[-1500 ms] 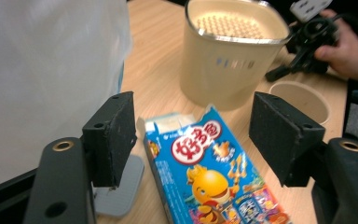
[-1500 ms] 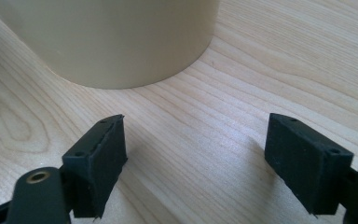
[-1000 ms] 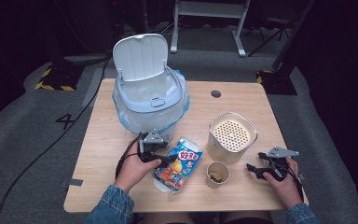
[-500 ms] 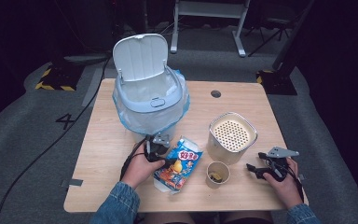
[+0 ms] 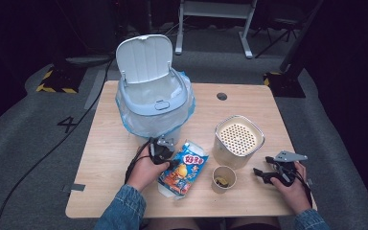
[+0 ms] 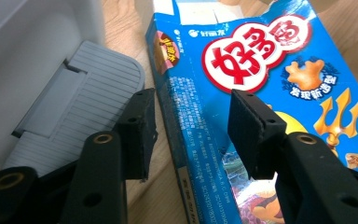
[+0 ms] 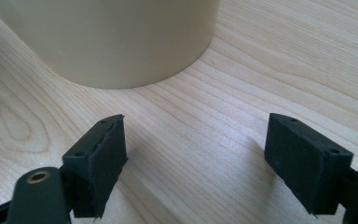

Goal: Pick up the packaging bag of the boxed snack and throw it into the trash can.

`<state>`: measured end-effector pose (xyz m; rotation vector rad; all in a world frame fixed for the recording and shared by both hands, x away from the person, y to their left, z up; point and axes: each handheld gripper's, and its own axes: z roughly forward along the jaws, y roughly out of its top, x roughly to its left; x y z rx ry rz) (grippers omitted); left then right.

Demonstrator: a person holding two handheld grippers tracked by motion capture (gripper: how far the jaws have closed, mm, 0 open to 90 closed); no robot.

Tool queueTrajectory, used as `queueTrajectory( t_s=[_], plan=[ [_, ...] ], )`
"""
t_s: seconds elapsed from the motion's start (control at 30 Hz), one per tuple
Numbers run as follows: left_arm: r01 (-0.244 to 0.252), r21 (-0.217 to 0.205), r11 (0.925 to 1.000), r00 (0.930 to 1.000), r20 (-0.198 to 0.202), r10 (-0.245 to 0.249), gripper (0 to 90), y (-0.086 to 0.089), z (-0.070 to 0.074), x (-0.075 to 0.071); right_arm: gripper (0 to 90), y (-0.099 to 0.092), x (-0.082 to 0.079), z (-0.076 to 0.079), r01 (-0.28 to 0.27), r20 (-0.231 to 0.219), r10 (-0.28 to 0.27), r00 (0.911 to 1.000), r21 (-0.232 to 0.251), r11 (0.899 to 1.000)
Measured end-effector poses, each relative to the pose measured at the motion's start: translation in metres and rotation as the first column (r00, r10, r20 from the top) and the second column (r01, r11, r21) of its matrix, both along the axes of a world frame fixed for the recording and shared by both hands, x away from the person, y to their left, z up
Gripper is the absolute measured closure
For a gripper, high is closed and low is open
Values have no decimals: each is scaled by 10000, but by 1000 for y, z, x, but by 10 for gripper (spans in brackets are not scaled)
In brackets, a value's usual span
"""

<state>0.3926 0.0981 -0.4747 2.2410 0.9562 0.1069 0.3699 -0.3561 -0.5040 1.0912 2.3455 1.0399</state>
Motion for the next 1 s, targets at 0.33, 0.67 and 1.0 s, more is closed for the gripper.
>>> queueTrajectory(
  t_s=[0.33,0.67,1.0],
  plan=[
    [258,679,9974,9984,-524,-223,586,-9,-7,2,207,0,0,0,-1,-1,1,10000,1,10000],
    [7,878,9961,9988,-482,36,813,-4,-5,4,207,0,0,0,1,-4,-1,10000,3,10000],
    [80,-172,9998,9998,192,-76,879,8,20,-9,207,0,0,0,-1,-3,1,10000,4,10000]
  ],
)
